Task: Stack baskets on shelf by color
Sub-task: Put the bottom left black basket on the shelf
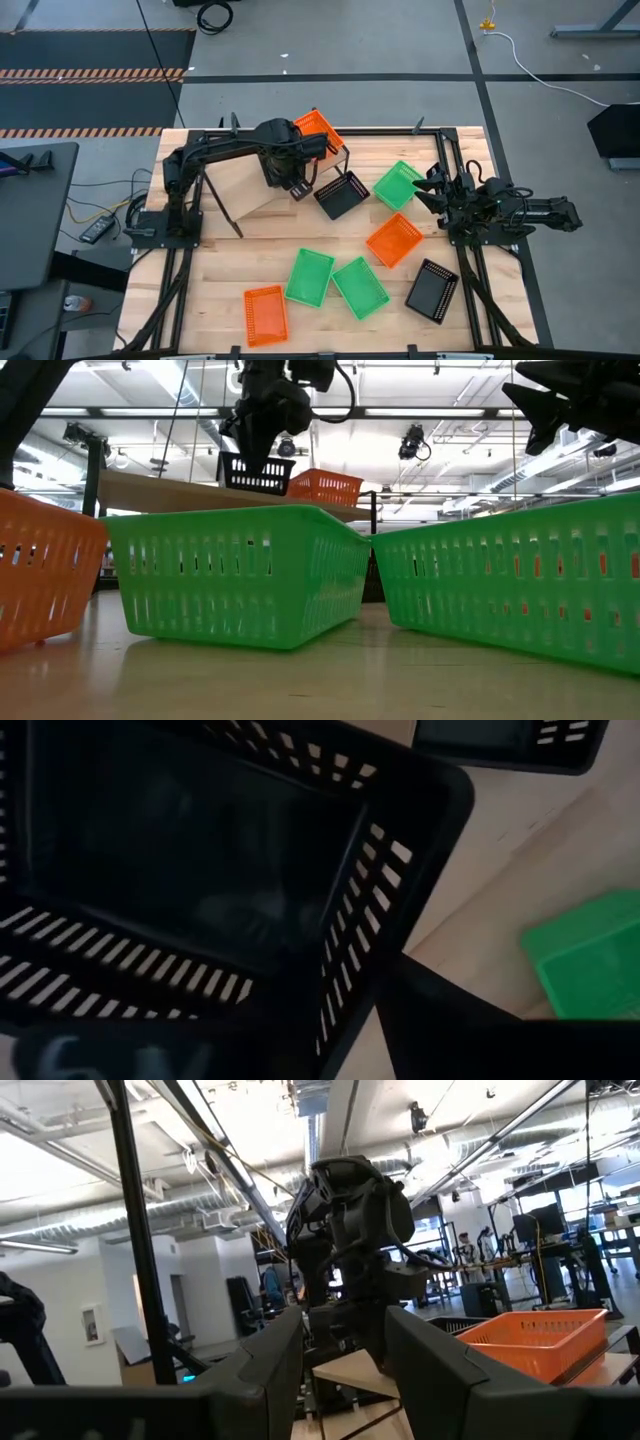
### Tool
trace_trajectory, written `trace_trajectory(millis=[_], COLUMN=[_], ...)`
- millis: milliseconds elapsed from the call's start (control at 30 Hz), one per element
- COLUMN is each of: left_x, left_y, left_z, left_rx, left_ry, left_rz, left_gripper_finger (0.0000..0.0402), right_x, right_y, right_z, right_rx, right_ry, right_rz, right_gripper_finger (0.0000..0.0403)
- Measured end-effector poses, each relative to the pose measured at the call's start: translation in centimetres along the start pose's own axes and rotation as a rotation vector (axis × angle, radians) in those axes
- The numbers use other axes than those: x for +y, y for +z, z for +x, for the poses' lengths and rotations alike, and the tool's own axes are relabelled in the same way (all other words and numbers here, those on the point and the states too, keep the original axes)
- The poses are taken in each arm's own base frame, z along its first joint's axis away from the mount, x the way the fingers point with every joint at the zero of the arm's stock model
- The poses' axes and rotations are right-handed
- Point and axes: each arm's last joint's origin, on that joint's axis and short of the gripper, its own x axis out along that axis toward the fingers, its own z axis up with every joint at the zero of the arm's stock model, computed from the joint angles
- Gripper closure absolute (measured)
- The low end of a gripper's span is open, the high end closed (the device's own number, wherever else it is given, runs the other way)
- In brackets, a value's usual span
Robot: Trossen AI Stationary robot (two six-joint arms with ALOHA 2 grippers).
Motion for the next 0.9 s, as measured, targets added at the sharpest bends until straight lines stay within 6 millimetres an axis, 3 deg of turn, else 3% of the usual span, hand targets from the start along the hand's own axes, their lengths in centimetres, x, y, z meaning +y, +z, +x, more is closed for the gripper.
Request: trace_trajectory(millis=[400, 667, 900], left_x=[-0.23, -0.72, -0.75], left_y=[0.53, 0.32, 0.28], left_z=[-0.02, -0.05, -0.05], left_rx=[-0.058, -0.06, -0.057], left_ry=[-0.016, -0.02, -0.021], left_rz=[-0.002, 0.05, 0.055], left_gripper_finger=[0.0386, 0.0358, 0.036], right_x=[0.01, 0.01, 0.01], right_y=[0.07, 0.07, 0.07], right_z=[0.0, 0.0, 0.0], right_rx=[-0.007, -0.007, -0.007], right_ry=[0.001, 0.001, 0.001], right_rz=[-0.001, -0.007, -0.008], right_gripper_finger=[0.0251, 0.0251, 0.0251])
